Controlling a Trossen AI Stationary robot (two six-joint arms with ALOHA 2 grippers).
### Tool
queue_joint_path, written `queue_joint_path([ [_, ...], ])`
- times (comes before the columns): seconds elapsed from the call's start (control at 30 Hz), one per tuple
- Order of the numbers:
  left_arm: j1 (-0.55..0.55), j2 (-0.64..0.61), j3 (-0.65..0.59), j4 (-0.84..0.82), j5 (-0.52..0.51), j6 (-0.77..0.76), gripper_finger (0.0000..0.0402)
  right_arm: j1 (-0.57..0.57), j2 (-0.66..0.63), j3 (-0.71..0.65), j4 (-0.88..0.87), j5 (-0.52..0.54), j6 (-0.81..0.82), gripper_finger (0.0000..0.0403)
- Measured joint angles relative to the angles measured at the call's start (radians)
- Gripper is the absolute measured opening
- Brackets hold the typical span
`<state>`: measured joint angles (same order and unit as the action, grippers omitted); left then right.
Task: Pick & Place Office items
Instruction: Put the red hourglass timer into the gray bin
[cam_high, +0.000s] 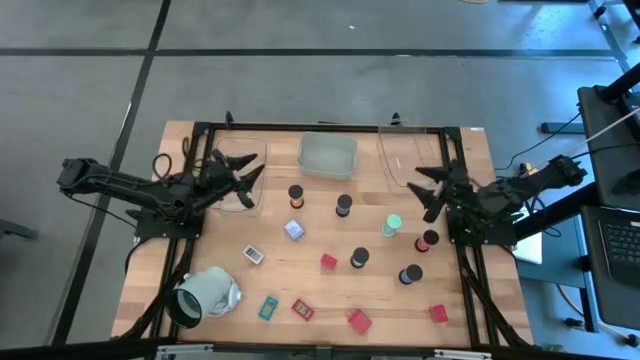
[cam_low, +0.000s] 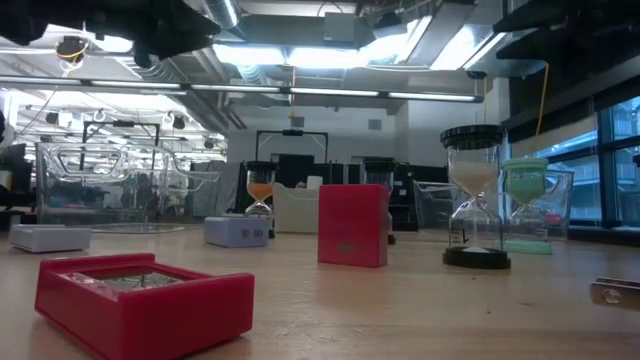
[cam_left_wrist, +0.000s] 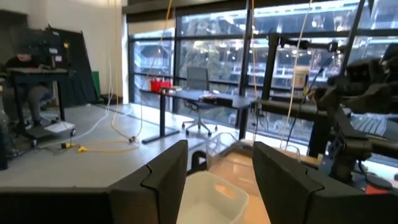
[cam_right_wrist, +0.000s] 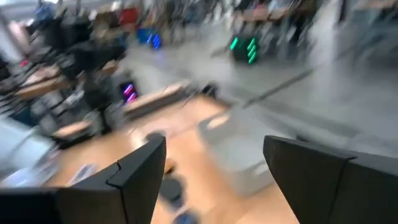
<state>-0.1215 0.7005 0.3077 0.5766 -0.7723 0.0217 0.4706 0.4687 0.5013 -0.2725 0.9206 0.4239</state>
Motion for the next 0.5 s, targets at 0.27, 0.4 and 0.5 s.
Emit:
queue_joint_path([
  [0.27,0.000,0.099,0.006,0.004,0.005,-0.062,0.0178,0.000,0.270,0.281,-0.483,-0.241,0.474,0.0274],
  [0.4,0.000,0.108,0.006,0.006,0.006,-0.087,0.0178,0.000,0.413,0.379,-0.661,-0.337,0.566,0.0274],
  [0.5,0.000,0.108,0.006,0.007,0.006,-0.090,0.0178,0.000,0.504,0.424,-0.741,-0.408,0.561,0.0274],
])
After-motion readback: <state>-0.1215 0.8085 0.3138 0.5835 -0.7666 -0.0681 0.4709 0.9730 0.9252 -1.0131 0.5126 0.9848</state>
